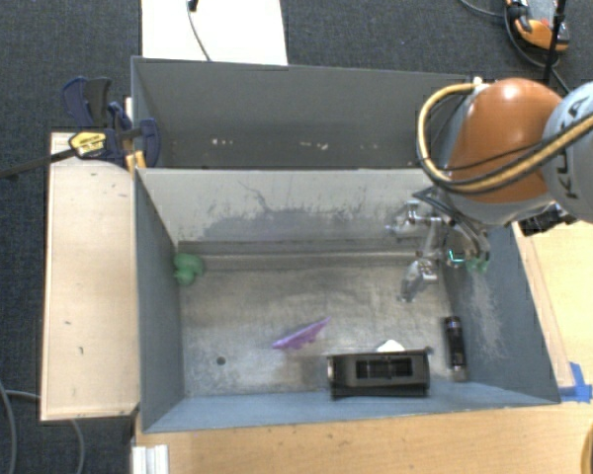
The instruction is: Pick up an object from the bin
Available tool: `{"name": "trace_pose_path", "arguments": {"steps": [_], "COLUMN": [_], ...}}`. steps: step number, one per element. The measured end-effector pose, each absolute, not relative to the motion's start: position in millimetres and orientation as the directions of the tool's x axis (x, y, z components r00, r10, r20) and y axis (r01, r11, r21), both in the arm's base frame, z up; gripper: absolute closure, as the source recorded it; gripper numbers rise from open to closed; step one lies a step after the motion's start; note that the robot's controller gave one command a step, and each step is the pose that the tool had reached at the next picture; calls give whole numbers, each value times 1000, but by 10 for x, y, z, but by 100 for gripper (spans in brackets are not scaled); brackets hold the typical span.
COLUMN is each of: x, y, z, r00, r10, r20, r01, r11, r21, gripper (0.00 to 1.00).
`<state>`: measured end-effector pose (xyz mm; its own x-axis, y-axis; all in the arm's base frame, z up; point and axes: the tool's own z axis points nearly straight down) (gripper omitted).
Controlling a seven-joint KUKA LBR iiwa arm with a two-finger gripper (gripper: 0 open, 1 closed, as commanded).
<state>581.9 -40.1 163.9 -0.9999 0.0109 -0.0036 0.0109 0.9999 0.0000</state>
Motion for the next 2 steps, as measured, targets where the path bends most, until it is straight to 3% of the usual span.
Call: {"name": "trace_pose_path", "arguments": {"steps": [1,2], "x": [5453,5290], "y": [-15,-1], "z": [1178,876], "r00": [-998,-938], "r10": [-63,-345], "r20": [-8,-15], "r01": [-63,-345], "r11": [998,938], "r21": [-2,0], "gripper": [0,0]}}
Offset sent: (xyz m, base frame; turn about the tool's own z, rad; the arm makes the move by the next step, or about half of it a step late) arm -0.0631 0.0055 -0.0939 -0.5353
